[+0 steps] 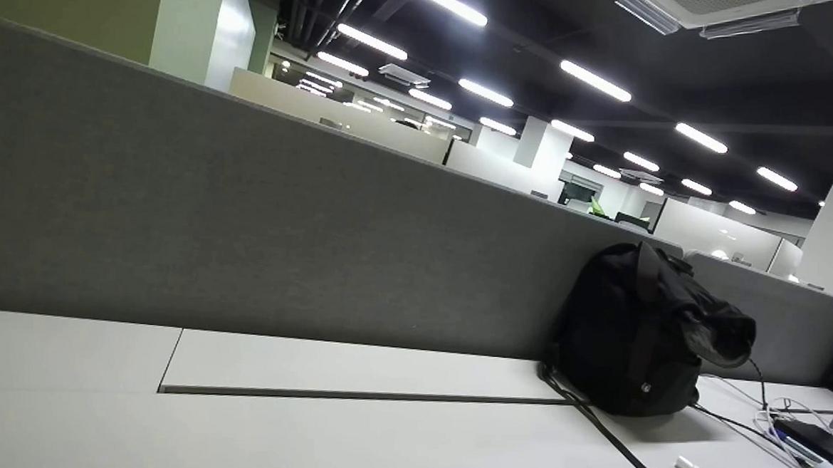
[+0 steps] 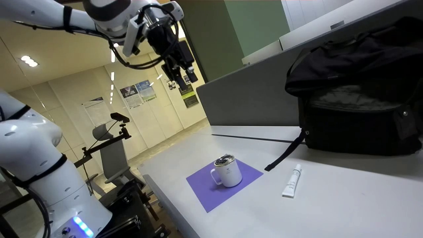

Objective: Close the lid of the cup

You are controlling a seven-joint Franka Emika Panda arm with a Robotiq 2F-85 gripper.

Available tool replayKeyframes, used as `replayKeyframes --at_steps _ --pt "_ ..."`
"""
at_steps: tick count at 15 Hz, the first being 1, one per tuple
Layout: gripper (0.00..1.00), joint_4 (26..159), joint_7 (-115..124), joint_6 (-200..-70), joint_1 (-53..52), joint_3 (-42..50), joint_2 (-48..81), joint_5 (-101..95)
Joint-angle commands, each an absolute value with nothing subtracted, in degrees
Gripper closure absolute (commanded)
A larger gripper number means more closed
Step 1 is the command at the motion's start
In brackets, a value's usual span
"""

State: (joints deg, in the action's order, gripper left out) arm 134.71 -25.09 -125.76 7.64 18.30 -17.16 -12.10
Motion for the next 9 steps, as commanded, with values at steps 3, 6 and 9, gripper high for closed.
replayKeyframes --at_steps 3,6,9 --pt "0.76 134.9 -25.6 -139.6 8.7 17.4 -6.0 -7.2" --pt "0.96 134.9 -24.8 -142.7 8.7 15.1 -1.9 -6.6" --pt "1.00 134.5 -24.1 -143.3 8.5 12.7 1.3 -6.9"
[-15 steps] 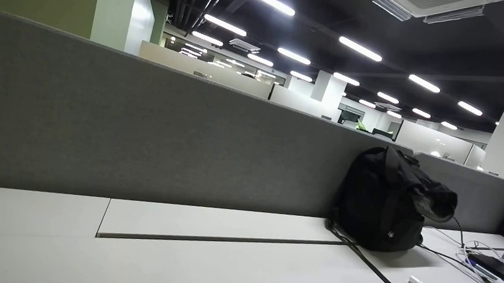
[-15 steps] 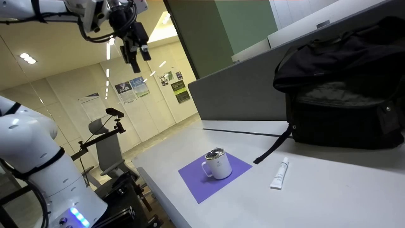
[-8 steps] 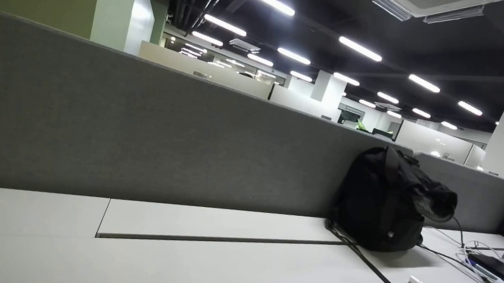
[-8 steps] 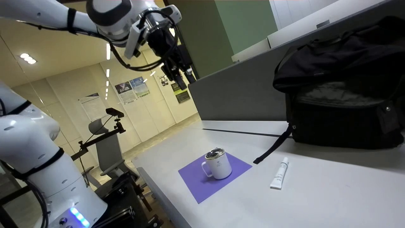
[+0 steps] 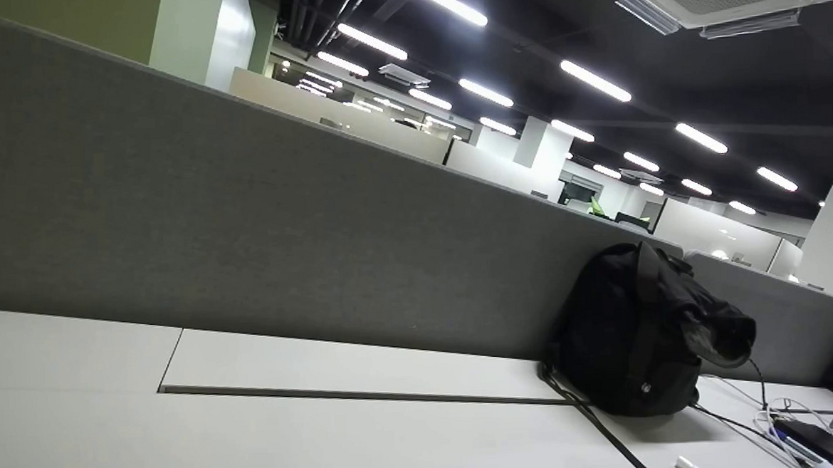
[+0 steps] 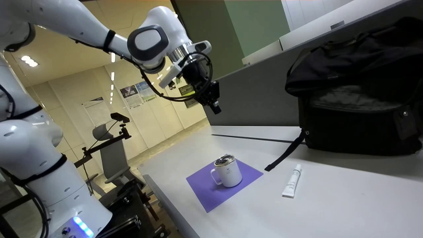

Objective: Close the lid of the cup

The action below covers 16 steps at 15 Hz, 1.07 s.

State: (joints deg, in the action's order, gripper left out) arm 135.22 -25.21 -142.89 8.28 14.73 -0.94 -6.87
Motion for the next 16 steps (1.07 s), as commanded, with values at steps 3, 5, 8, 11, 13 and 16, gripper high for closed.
replayKeyframes --at_steps 3,5,8,11,13,16 --pt "1.00 134.0 -24.8 -137.5 8.5 10.8 2.9 -6.0" --pt "1.00 133.6 -22.9 -134.2 8.5 10.2 3.5 -7.8" --pt "0.99 134.5 -21.9 -133.2 8.8 9.9 3.3 -9.8" --pt "0.99 134.2 -20.9 -132.0 8.8 9.9 3.4 -10.4" --pt "0.99 134.2 -20.9 -131.9 8.8 9.9 3.4 -10.4" --pt "0.99 134.2 -20.8 -131.9 8.8 9.9 3.4 -10.4"
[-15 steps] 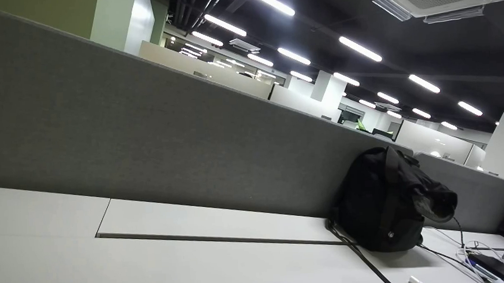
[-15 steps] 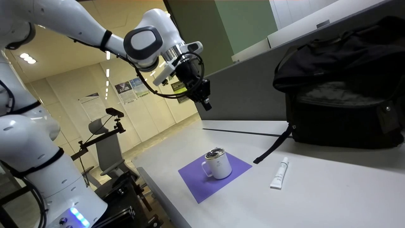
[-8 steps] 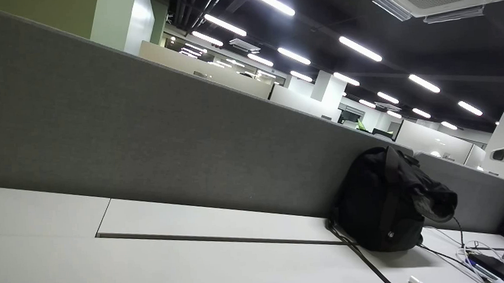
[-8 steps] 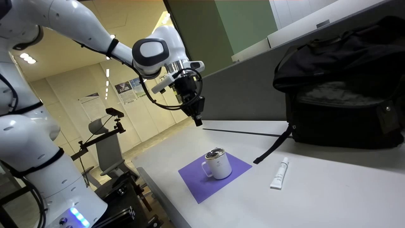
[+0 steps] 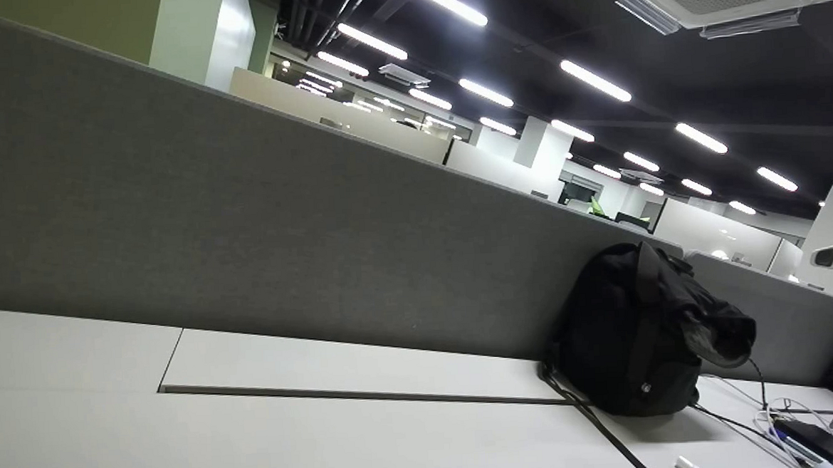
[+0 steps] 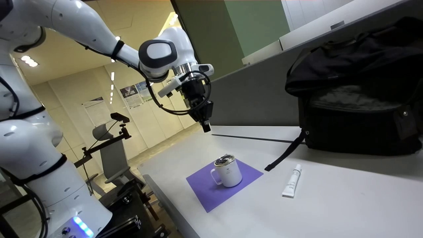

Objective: Close the lid of the cup

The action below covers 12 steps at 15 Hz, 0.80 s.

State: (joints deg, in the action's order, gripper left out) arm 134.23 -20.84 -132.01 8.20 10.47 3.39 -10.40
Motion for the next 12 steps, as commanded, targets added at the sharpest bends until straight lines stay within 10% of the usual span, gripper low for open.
replayKeyframes --at_steps 1,12 --pt "0.99 134.2 -20.8 -131.9 8.8 9.9 3.4 -10.4" --pt "1.00 133.2 -21.0 -138.4 8.7 8.6 9.0 -8.1"
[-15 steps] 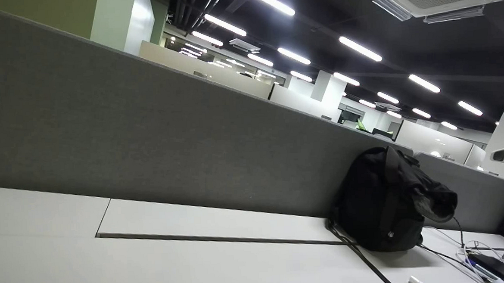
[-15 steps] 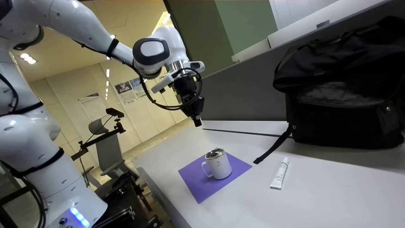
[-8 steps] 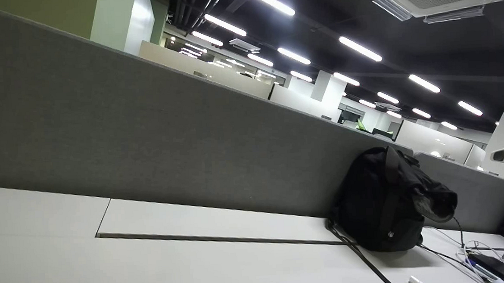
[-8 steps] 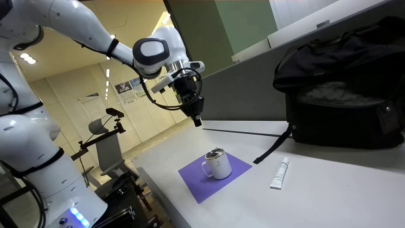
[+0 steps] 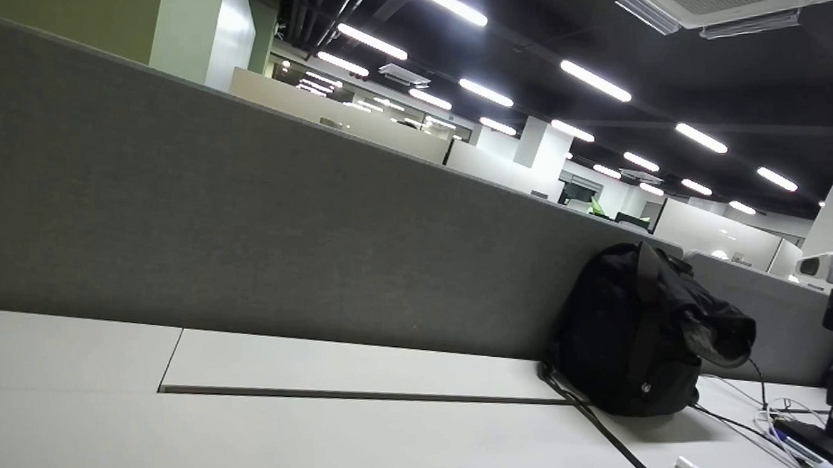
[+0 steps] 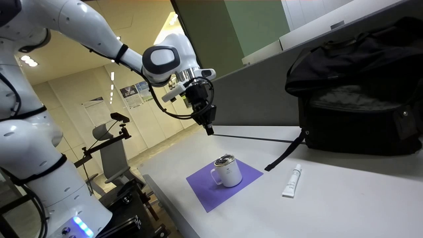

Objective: Close the lid of the cup

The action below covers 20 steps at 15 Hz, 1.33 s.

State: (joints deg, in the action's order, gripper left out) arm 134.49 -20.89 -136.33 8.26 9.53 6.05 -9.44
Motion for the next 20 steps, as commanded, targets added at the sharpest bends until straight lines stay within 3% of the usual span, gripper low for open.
replayKeyframes --at_steps 1,15,20 --pt "1.00 133.1 -21.2 -139.4 8.8 8.4 10.1 -7.5" --pt "1.00 132.2 -21.1 -155.7 9.9 5.0 23.8 -7.4" --pt "1.00 131.6 -21.3 -154.8 10.2 3.8 24.8 -7.2"
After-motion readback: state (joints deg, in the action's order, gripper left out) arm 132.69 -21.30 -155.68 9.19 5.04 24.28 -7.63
